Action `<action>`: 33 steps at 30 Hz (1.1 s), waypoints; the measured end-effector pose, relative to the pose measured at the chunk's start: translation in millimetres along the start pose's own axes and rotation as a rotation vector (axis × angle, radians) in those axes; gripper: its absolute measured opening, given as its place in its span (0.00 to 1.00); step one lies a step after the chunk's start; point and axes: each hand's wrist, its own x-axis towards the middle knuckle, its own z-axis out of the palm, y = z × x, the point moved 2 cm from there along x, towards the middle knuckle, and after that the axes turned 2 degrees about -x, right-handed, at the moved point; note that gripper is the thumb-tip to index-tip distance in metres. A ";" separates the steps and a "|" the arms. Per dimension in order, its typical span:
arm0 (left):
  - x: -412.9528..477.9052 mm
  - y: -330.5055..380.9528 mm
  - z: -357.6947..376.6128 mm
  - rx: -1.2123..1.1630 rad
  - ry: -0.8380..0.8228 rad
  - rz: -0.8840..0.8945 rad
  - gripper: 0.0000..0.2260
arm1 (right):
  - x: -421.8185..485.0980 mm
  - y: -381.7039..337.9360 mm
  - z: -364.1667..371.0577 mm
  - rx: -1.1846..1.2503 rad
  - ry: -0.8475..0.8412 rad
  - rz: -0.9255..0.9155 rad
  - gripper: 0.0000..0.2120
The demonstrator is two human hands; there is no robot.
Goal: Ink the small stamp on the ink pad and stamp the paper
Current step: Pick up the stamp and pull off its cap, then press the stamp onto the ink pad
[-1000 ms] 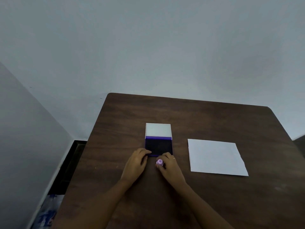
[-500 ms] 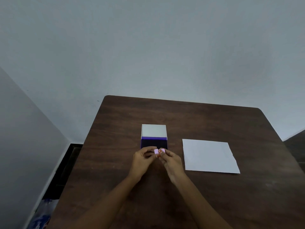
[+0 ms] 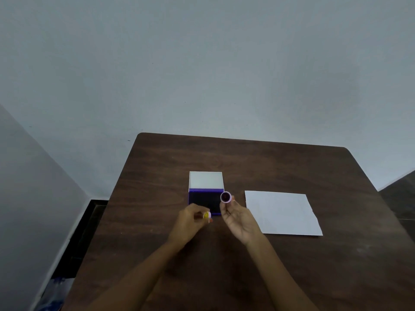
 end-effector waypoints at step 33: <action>31.9 -81.5 -17.2 0.701 0.041 0.113 0.37 | 79.3 42.9 35.1 -1.612 0.205 -0.573 0.06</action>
